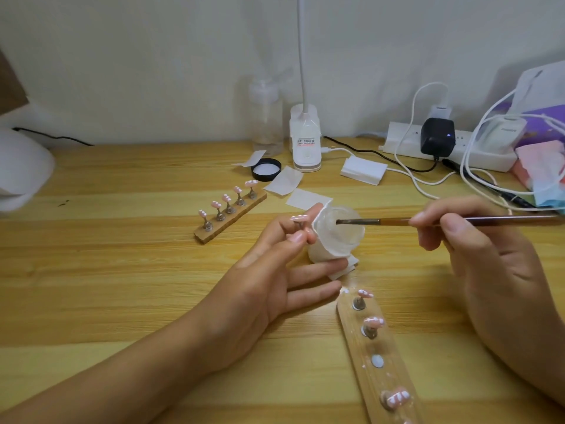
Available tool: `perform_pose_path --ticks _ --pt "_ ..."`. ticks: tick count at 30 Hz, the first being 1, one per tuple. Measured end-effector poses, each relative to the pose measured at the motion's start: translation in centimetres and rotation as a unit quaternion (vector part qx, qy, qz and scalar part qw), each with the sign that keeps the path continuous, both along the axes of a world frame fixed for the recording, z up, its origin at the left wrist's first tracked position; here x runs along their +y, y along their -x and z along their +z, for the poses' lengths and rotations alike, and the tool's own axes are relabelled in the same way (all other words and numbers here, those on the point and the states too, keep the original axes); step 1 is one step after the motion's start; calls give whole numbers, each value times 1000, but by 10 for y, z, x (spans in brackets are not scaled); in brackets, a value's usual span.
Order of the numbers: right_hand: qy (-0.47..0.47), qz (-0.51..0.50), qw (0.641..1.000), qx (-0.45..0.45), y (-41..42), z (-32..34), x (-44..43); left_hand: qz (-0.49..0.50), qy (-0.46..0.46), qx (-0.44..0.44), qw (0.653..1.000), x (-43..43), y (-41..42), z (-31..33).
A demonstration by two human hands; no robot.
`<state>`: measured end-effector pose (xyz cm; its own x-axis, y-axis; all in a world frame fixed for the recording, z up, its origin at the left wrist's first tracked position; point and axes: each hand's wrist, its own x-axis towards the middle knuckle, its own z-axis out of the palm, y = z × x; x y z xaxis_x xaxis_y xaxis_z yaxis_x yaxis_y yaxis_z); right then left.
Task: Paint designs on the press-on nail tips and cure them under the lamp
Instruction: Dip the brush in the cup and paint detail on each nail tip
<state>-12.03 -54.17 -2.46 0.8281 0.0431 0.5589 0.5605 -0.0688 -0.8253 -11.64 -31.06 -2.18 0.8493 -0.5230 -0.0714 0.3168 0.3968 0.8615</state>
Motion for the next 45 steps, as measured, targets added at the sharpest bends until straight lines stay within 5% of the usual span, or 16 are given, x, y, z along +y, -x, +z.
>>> perform_pose_path --ticks 22,45 --pt "184 -7 980 -79 8 0 6 1 -26 -35 999 -5 5 3" --pt "182 -9 982 -37 8 -3 8 0 -35 -44 998 -5 5 3"
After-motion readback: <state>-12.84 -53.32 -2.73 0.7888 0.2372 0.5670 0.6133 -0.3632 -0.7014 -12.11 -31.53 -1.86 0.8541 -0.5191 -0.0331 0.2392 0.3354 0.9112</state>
